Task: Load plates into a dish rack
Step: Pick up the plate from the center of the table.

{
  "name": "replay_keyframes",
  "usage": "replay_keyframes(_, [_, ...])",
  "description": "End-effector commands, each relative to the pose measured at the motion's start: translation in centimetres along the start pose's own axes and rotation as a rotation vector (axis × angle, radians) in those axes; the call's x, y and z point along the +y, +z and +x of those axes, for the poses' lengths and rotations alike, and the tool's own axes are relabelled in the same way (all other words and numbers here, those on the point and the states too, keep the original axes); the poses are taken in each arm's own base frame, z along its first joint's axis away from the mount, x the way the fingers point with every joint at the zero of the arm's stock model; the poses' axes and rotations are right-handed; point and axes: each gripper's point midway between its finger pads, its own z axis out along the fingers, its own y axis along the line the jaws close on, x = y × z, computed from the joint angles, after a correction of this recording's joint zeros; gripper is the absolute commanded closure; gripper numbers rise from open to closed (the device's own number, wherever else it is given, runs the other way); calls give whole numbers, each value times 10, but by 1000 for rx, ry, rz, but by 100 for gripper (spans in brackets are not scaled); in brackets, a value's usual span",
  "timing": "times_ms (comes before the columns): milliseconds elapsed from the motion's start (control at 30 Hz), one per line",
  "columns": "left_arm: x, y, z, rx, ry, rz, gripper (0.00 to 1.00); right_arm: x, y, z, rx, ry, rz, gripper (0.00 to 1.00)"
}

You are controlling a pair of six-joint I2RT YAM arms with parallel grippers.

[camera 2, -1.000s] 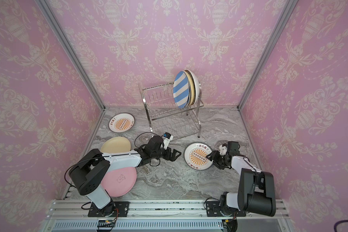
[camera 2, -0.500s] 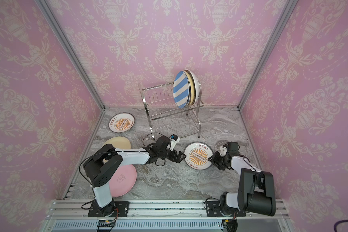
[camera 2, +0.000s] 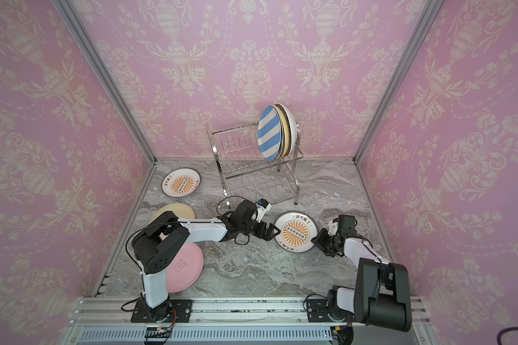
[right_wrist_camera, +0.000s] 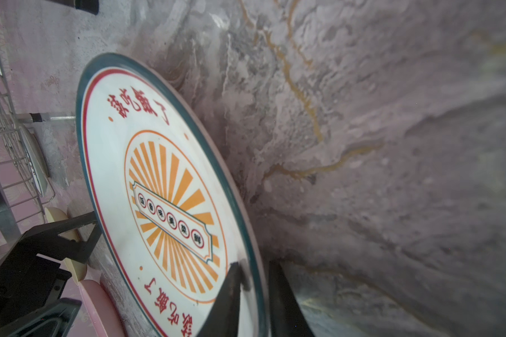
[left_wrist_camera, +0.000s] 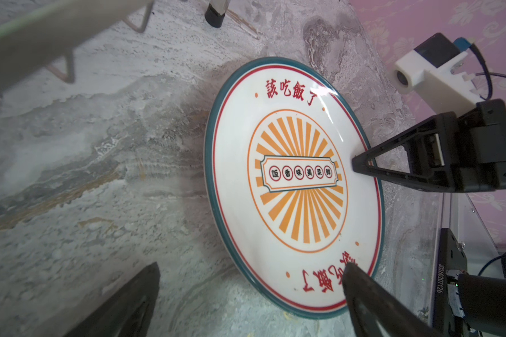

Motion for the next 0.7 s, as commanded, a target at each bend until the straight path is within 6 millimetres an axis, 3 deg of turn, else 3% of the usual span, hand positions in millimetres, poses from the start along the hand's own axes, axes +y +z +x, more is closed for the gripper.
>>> replay_keyframes(0, [-11,8,1,19,24,31,1,-26,3,25,56,68,98,83])
replay_keyframes(333, [-24,12,5,32,30,48,1,-6,2,15,8,93,-6,95])
replay_keyframes(667, [-27,10,0,3,24,55,1,7,-29,2,-89,76,11,100])
